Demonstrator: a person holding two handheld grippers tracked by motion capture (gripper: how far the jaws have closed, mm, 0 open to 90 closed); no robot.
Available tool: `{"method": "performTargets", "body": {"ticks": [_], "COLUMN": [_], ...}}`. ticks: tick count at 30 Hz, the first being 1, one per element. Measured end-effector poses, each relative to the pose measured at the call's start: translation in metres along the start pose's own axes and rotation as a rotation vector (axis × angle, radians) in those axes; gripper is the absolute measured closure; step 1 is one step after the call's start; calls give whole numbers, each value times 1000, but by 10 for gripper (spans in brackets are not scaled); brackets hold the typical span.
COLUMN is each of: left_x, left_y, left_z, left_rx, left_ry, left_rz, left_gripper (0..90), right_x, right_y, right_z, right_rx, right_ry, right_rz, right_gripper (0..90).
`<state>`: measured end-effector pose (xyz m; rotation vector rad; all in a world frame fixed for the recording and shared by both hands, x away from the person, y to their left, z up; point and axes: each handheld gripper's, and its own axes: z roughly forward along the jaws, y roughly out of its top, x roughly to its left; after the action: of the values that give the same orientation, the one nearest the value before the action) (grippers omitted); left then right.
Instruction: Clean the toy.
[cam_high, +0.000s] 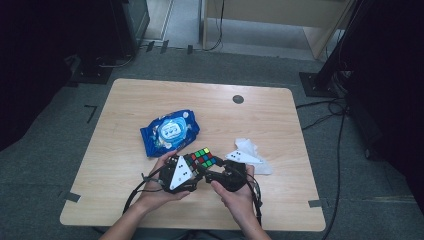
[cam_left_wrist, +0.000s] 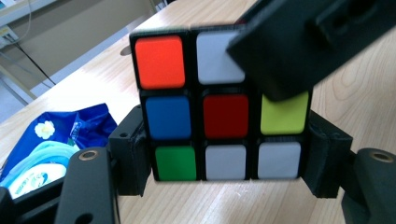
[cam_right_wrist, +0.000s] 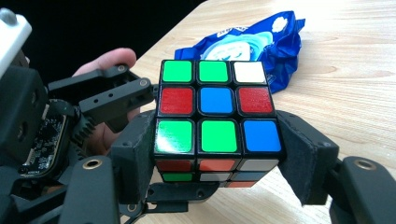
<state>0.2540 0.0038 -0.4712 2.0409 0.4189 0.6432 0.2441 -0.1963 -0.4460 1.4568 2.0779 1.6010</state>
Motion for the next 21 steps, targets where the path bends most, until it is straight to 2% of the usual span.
{"method": "performTargets", "body": {"ticks": [7,10,13,15,18,19,21], "left_x": [0,5,16,25,40,46,54], "left_y": [1,1,-2,-3,-5,-6,-7], "left_z": [-4,-6,-9,-11,-16,-18,-21], "left_rx": [-23,-34,-32,-38,-49,-55,-62], "left_ry": [4,-6,-7,-2,-5,-7,-18], "left_rz": [10,-13,-75,-129,-225,-267,-313], "left_gripper": [322,336,337,338,338,338,338], "right_x": [6,3,-3,-8,-16,-18,-22], "right_y": [1,1,5,7,6,4,-3], "right_z": [2,3,-1,-7,-13,-13,-8], "right_rx": [27,20,-30,-76,-153,-162,-150], "right_ry": [25,62,125,142,112,101,81], "right_rz": [-6,0,39,67,75,69,48], "right_gripper": [344,339,269,256,289,308,316]}}
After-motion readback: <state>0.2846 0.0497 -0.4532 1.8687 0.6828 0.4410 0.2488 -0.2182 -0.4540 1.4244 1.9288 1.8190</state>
